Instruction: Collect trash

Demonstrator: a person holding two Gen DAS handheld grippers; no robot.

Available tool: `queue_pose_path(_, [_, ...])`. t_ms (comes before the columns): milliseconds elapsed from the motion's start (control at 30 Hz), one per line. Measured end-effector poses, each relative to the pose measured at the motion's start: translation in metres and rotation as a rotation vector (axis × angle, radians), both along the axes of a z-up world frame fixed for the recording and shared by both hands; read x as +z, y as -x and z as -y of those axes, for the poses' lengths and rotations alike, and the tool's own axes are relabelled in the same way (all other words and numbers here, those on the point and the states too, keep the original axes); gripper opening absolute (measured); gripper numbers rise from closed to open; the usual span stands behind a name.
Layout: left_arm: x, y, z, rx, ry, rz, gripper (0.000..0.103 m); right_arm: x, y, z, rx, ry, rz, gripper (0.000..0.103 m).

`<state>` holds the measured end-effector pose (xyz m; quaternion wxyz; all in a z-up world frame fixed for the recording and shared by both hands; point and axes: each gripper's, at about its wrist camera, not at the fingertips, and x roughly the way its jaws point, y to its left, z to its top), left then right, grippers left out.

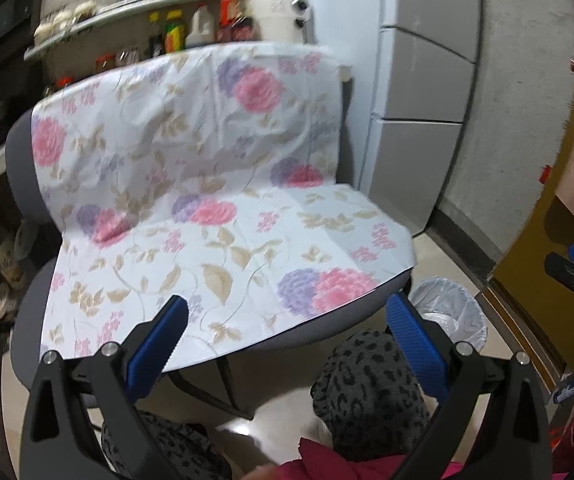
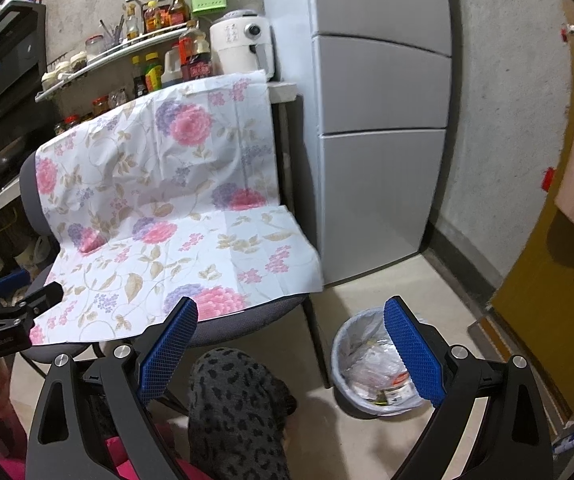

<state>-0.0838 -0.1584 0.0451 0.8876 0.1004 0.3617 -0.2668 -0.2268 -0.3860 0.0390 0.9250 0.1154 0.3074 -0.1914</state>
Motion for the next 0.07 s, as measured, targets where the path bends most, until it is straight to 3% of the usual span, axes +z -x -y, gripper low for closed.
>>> queue_pose_path(67, [-0.009, -0.012, -0.007, 0.025, -0.003, -0.029, 0.097, -0.006, -0.016, -0.002, 0.027, -0.016, -0.013, 0.094])
